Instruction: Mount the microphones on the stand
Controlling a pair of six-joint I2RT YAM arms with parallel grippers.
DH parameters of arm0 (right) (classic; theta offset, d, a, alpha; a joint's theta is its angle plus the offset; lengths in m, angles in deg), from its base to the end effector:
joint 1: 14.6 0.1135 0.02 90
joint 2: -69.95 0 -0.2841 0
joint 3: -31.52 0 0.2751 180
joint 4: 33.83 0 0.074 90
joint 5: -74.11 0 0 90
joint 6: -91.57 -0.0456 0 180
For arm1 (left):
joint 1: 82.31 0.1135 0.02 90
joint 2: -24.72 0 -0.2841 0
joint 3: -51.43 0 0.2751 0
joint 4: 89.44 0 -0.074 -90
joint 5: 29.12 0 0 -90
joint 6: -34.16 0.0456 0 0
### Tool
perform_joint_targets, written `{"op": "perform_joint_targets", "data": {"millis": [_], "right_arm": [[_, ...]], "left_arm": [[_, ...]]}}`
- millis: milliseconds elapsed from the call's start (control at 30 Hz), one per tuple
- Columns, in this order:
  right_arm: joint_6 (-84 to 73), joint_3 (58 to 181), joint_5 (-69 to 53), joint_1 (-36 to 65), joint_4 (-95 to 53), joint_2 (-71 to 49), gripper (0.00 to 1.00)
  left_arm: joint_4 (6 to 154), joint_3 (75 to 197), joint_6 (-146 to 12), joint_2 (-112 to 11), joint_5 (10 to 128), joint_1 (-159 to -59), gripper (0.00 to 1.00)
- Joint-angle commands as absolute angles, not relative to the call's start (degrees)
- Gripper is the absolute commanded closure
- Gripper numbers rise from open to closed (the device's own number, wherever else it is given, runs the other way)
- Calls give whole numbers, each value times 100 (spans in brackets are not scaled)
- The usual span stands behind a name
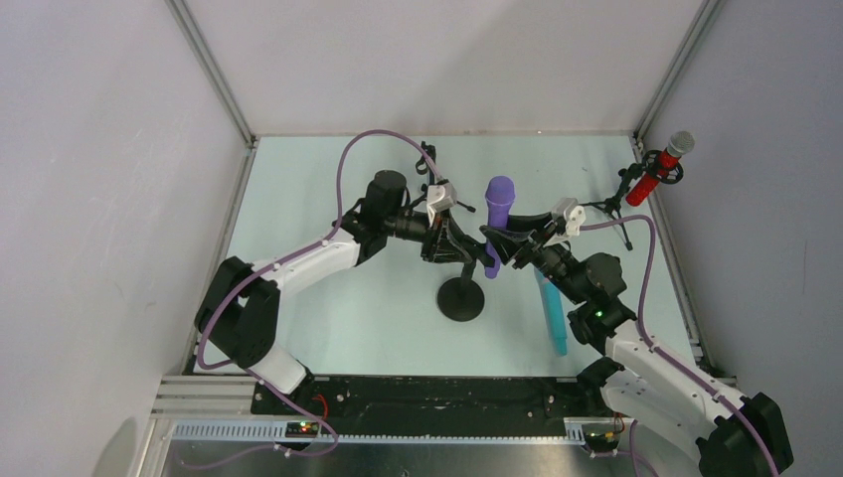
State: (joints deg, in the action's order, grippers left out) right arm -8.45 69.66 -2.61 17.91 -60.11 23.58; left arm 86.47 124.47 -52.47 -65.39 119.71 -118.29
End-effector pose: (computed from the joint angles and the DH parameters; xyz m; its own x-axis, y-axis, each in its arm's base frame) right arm 0.1704 0.1210 0.3164 0.1343 0.2864 -0.9487 -0.7419 0.6637 0.0953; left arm 0.2802 -0.2516 0.2816 -0.2358 0.2088 -0.9491 0.9653 -0.0623 -0.2535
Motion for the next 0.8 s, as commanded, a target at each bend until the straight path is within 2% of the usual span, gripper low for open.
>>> {"op": "perform_joint_targets", "data": {"millis": [0,133,200,267,300,400,767], "right_arm": [[-799,6936,-488,1809,-6193,2375,100],[-820,6934,-493,1807,-6193,2320,100],[-819,6934,-477,1813,-6201,2293,100],[-809,6934,-441,1818,-6213,2274,100],[-797,6934,-435,1818,-6220,2262,100],[-786,6934,-402,1822,-6236,2238,100],[-816,6934,-326,1842,-6242,2203,100]], "left_arm": [[8748,12663,-5473,-6404,12056,-11824,80],[8753,12662,-5515,-6410,11973,-11821,63],[8754,12637,-5521,-6383,11842,-11825,40],[8750,12591,-5496,-6323,11658,-11820,25],[8746,12555,-5470,-6255,11580,-11822,22],[8749,12472,-5308,-6121,11433,-11824,3],[8754,12259,-5203,-5774,11156,-11822,0]]}}
